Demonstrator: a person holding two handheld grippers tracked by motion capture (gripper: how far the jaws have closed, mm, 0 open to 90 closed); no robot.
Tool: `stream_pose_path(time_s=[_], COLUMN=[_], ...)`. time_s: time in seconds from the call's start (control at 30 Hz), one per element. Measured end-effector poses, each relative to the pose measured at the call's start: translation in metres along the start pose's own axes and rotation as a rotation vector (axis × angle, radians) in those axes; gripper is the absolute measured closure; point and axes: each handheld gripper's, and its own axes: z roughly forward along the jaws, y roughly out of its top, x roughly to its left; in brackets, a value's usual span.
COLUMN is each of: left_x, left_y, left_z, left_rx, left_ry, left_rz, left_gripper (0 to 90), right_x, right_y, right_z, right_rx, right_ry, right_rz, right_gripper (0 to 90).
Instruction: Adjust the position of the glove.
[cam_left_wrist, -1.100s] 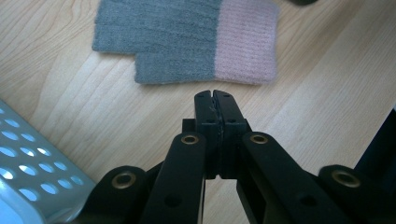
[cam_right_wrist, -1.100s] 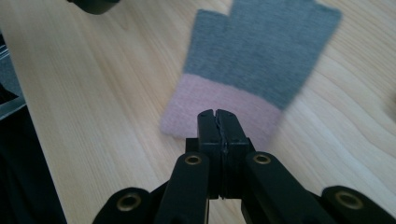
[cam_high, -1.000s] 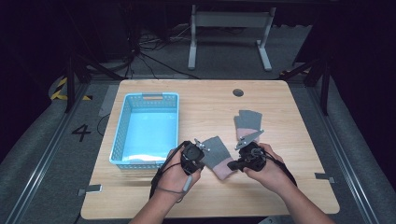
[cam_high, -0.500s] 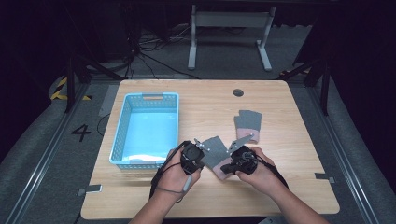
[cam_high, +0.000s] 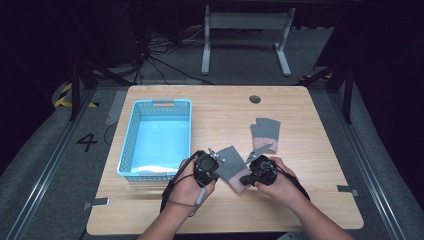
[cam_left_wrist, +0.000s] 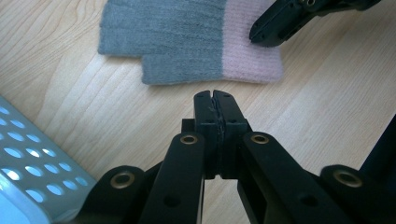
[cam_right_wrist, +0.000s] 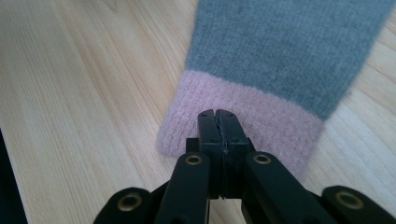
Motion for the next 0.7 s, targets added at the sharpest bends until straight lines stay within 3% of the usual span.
stream_pose_path(time_s=[0.7], left_x=[0.0], left_y=[-0.001], left_z=[-0.001], left_rx=[0.0], left_ry=[0.003], left_rz=[-0.002], left_gripper=[89.4], right_x=[-0.042], right_y=[-0.012], right_z=[-0.015], right_rx=[-0.029], right_ry=[-0.087], right_rz=[0.089], right_gripper=[90.0])
